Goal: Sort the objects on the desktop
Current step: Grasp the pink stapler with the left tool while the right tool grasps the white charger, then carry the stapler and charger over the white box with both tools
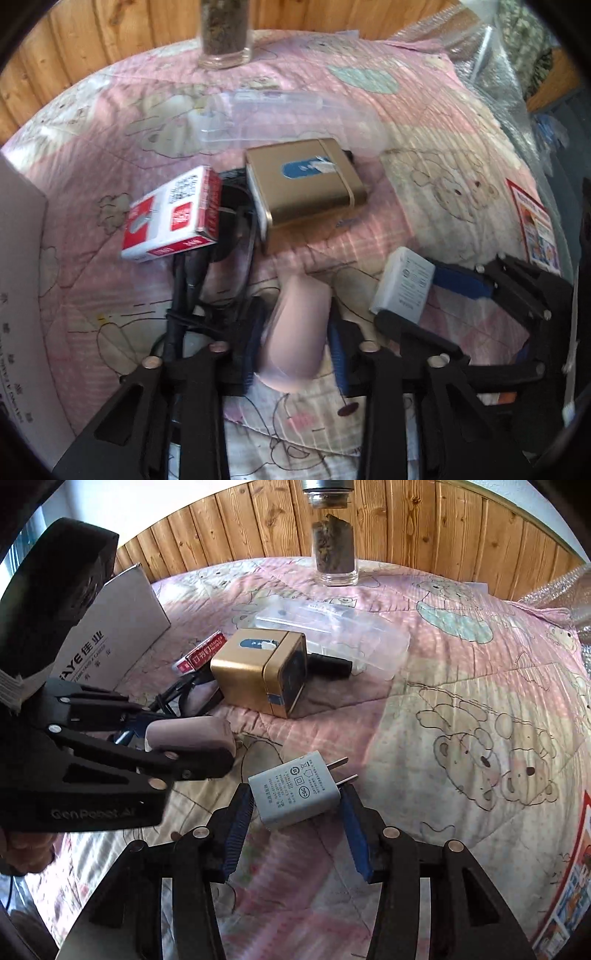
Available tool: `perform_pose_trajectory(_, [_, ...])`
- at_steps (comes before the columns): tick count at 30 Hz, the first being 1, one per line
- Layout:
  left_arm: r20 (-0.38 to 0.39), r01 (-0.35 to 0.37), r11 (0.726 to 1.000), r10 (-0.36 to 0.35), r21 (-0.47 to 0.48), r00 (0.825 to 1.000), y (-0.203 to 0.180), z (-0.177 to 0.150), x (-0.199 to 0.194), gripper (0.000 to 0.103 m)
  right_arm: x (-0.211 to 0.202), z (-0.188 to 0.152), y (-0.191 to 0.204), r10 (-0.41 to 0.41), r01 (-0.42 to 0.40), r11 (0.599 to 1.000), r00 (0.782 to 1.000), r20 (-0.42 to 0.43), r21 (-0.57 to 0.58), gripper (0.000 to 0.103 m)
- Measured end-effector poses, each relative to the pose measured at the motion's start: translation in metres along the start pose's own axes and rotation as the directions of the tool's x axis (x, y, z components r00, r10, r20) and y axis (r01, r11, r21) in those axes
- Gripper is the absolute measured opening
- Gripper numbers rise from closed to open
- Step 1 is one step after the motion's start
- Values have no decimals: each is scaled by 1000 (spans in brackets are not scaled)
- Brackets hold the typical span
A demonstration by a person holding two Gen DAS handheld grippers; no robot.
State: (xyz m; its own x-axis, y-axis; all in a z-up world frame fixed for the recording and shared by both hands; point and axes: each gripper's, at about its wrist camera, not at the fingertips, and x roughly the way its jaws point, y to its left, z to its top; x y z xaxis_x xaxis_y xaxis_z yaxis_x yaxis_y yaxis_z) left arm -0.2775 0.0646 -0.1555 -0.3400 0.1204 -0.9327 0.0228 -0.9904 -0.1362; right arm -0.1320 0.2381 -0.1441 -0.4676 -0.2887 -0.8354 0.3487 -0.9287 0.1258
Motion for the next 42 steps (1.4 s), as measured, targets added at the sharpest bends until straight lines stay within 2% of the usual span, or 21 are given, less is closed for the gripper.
perform_pose_trajectory(2, [0, 16, 999, -16, -41, 1000, 4, 1, -2, 26, 1, -3, 0, -4, 3, 1000, 1000, 18, 15, 49])
perform_pose_trajectory(8, [25, 58, 997, -57, -55, 998, -4, -5, -12, 26, -14, -16, -21, 97, -104, 984, 994, 53, 147, 47])
perform_pose_trajectory(15, [8, 86, 995, -86, -54, 996, -12, -18, -23, 26, -14, -24, -23, 155, -181, 937, 982, 111, 297, 47])
perform_pose_trajectory(18, [-25, 92, 992, -95, -88, 995, -7, -25, -33, 26, -17, -24, -24, 176, -200, 915, 979, 100, 350, 47])
perform_pose_trajectory(22, [-74, 99, 986, -110, -136, 991, 0, -34, -51, 26, -23, -16, -20, 189, -190, 902, 981, 42, 387, 47])
perform_pose_trajectory(26, [-78, 100, 988, -109, -119, 991, 4, -40, -83, 26, -44, -2, -11, 187, -179, 906, 982, 16, 384, 47])
perform_pose_trajectory(30, [-39, 98, 990, -103, -102, 994, 13, -39, -114, 26, -66, 18, 4, 171, -164, 920, 985, 12, 355, 47])
perform_pose_trajectory(37, [26, 125, 976, -122, -179, 992, 43, -35, -155, 26, -97, 55, 44, 170, -163, 959, 985, -12, 233, 47])
perform_pose_trajectory(42, [81, 104, 970, -88, -220, 993, 69, -36, -179, 26, -107, 73, 63, 180, -173, 974, 983, -33, 147, 47])
